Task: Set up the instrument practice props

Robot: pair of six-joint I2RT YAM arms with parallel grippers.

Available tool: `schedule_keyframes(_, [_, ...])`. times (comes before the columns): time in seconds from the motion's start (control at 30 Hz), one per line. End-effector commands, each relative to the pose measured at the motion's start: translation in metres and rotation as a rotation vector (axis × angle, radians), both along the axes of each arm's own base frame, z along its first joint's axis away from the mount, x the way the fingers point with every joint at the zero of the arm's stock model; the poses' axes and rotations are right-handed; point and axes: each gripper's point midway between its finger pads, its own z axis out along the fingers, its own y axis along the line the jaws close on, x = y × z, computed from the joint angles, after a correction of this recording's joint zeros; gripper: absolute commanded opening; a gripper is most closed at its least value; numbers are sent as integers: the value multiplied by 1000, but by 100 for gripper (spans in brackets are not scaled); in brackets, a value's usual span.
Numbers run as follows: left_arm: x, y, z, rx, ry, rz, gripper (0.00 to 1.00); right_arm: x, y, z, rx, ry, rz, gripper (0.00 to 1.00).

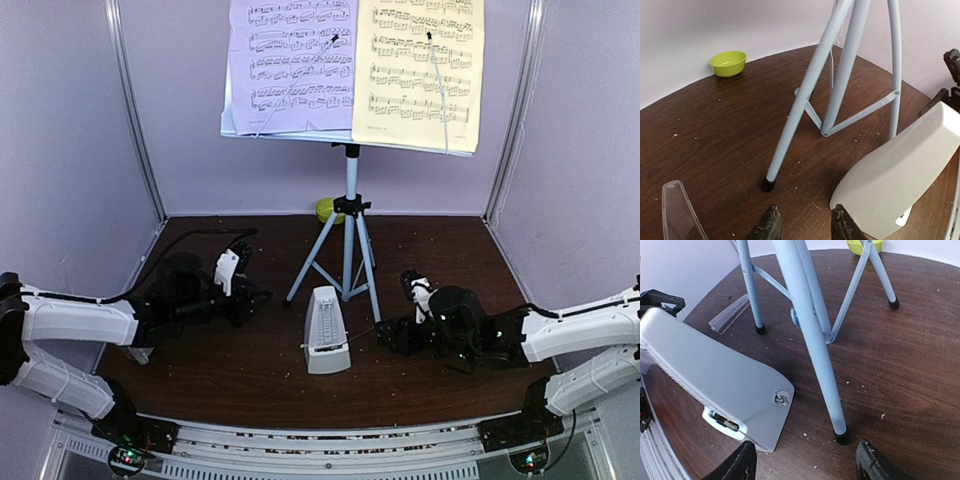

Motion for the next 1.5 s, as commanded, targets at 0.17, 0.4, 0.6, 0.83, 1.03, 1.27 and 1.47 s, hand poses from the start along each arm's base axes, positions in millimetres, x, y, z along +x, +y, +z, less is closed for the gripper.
schedule_keyframes(0.17, [24,46,33,-38,-22,126,35,-13,5,90,137,-140,118,84])
schedule_keyframes(0.4, [45,76,82,-57,-56,213,37,11,-13,135,140,-220,98,93])
schedule_keyframes(0.6, [63,87,120,-76,-45,306,54,50,-44,163,137,-269,9,100])
schedule_keyframes(0.83, [69,100,133,-141,15,409,98,86,-89,171,201,-260,-102,100])
schedule_keyframes(1.03, [67,124,105,-149,150,560,98,95,-125,143,218,-216,-200,100])
schedule_keyframes(1.27, [58,138,52,-212,274,625,98,83,-151,98,192,-152,-274,100])
schedule_keyframes(1.47, [54,143,23,-194,329,656,98,69,-157,73,210,-132,-294,100])
